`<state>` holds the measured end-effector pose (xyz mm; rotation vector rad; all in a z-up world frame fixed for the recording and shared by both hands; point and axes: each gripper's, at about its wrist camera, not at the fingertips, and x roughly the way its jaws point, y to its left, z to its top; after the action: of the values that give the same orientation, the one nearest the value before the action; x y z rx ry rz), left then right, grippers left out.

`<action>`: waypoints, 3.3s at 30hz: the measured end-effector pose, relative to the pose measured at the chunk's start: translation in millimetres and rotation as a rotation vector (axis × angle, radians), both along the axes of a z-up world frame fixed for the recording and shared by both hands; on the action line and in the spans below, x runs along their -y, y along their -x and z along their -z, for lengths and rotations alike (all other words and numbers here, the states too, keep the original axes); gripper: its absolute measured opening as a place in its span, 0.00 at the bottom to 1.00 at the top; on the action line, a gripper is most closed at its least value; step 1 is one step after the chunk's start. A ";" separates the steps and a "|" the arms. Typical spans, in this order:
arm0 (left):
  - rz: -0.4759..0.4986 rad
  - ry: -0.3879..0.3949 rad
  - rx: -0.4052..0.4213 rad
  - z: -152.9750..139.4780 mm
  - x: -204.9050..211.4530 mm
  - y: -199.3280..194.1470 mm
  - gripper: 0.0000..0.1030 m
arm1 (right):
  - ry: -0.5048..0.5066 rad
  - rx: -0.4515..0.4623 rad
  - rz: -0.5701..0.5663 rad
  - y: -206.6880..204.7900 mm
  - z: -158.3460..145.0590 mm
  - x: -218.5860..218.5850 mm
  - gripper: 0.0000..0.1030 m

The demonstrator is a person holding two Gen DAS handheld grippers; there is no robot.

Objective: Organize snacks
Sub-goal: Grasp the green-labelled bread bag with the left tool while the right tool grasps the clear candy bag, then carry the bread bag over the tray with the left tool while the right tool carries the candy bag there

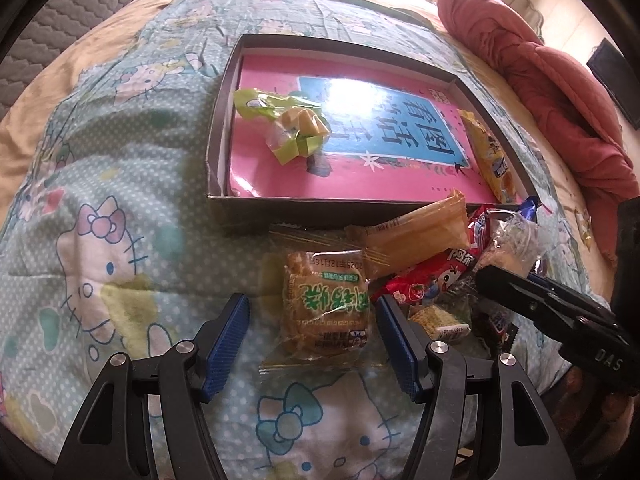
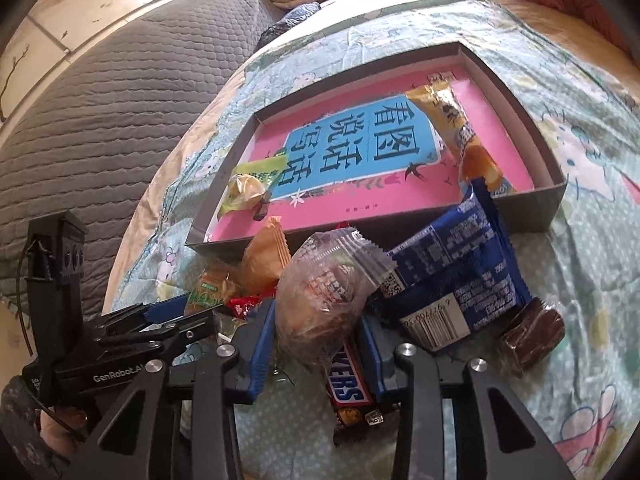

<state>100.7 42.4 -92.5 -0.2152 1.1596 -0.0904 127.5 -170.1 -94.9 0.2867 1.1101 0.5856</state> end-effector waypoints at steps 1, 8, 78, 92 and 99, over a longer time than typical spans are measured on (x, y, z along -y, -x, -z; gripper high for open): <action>0.004 -0.004 -0.001 1.2 1.2 -0.8 0.65 | -0.001 0.006 -0.006 0.4 -1.4 -0.4 0.38; 0.034 -0.006 0.012 2.5 5.8 -3.5 0.45 | 0.019 0.094 -0.056 8.1 -18.6 -8.6 0.38; -0.037 -0.031 0.217 -69.2 11.4 -32.9 0.43 | -0.022 0.265 0.036 -26.7 -63.2 38.9 0.37; -0.004 -0.028 0.221 -65.3 32.0 -55.8 0.43 | 0.018 0.275 0.044 -49.6 -61.4 36.9 0.37; 0.000 -0.020 0.202 -58.1 36.1 -63.7 0.43 | 0.032 0.264 0.047 -60.1 -57.3 37.0 0.37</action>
<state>164.4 6.3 -34.5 -0.1836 0.9593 -0.0981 187.6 -207.1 -37.6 0.2007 0.8552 0.5461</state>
